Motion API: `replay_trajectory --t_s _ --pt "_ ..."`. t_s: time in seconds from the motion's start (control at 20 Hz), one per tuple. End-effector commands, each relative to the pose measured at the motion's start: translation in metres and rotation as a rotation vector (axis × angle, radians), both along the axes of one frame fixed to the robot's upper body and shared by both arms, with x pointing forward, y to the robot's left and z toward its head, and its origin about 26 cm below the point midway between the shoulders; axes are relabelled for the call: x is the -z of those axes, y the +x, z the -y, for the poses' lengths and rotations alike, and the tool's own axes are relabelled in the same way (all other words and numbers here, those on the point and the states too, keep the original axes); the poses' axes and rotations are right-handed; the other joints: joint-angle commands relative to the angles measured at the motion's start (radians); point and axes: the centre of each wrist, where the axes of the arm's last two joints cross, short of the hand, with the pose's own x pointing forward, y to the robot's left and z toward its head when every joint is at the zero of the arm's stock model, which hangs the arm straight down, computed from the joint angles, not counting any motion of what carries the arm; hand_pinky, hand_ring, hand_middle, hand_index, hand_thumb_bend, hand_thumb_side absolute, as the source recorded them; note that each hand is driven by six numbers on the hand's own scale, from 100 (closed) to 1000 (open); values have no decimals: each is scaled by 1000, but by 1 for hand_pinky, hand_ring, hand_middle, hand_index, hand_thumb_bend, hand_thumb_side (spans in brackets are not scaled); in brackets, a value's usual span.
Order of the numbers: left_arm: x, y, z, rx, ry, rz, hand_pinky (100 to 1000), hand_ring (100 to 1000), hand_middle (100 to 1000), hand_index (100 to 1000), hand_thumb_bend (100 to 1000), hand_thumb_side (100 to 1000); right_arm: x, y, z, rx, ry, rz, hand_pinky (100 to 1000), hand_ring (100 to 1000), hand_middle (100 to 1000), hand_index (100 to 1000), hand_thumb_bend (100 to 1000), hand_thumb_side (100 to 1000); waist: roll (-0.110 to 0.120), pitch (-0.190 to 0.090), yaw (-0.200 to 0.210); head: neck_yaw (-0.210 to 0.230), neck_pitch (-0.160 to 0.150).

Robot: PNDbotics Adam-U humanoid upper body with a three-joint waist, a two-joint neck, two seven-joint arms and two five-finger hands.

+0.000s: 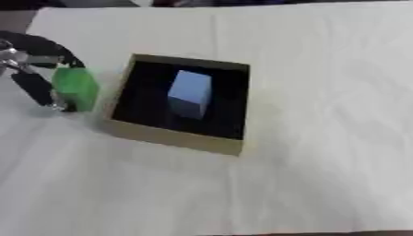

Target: Pick up objects on the table and place them in the box.

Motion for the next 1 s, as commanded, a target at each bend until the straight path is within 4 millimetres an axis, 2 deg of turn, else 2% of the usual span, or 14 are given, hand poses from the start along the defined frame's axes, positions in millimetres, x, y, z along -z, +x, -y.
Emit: replay_trajectory --t_s 0.05,0.1,0.3,1.0 --pt "-15 -4 -4 -14 12 43 922 869 755 898 423 510 -7 -7 2 8 -7 31 915 882 760 851 320 561 -4 -20 0 4 -11" --pt "-15 -5 -4 -12 15 43 909 846 710 855 401 508 -7 -7 2 9 -7 31 915 882 760 851 319 560 -4 -20 0 5 -11" --pt "-18 -7 -1 6 15 50 890 815 668 806 321 497 -7 -7 2 11 -6 25 916 883 760 852 308 564 -5 -22 2 5 -8" --pt "-46 -21 13 42 -14 150 872 790 653 793 210 499 -6 -6 1 14 0 13 917 882 753 851 302 553 -3 -39 6 0 -1"
